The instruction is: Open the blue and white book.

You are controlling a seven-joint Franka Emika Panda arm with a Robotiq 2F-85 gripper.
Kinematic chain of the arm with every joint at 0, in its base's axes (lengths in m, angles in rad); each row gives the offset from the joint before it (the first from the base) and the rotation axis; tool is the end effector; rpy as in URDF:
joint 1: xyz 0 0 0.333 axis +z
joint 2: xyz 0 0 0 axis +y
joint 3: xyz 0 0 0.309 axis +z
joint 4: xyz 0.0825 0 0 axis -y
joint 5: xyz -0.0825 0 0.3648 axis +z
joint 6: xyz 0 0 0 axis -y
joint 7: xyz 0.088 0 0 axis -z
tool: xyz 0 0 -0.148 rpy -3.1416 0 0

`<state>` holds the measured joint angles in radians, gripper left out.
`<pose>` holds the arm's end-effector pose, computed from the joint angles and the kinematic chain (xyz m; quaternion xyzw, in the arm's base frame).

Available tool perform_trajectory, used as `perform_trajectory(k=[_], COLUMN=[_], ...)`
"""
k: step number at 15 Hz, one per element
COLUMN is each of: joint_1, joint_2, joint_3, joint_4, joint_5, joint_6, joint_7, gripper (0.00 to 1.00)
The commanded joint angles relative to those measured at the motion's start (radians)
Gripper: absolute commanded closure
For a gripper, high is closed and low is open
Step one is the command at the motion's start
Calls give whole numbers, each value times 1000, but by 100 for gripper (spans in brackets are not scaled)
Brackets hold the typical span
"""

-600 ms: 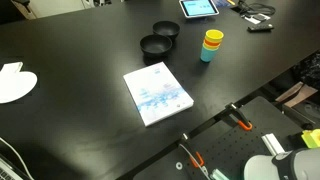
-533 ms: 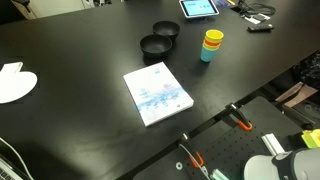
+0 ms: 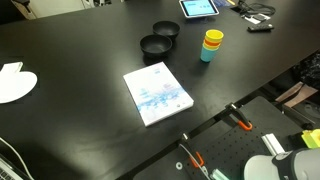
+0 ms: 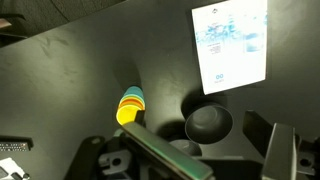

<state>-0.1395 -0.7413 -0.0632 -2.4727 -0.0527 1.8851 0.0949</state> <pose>0.3270 -0.0752 0.5064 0.9879 -0.1351 0.0761 0.0078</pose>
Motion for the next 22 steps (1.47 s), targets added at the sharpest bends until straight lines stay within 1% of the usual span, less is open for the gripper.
perform_trajectory(k=[1,4,6,10,12,13,15,16,18,20,22], joint_1=[19,47,67,65,65,63,56,51,48,55,63], joint_2=[141,289,400,598,674,708,760,778,795,799,803], joint_3=[14,-1,-28,-55,-60,-57,-53,-52,-42,-28,-14], joint_4=[-19,-19,3,30,27,20,21,11,-33,-99,-146], joint_5=[31,87,137,202,262,287,334,377,428,459,435], joint_6=[127,190,166,122,133,156,164,196,298,465,633], joint_7=[43,17,-51,-141,-196,-217,-264,-280,-300,-329,-323], gripper=[0,0,0,0,0,0,0,0,0,0,0])
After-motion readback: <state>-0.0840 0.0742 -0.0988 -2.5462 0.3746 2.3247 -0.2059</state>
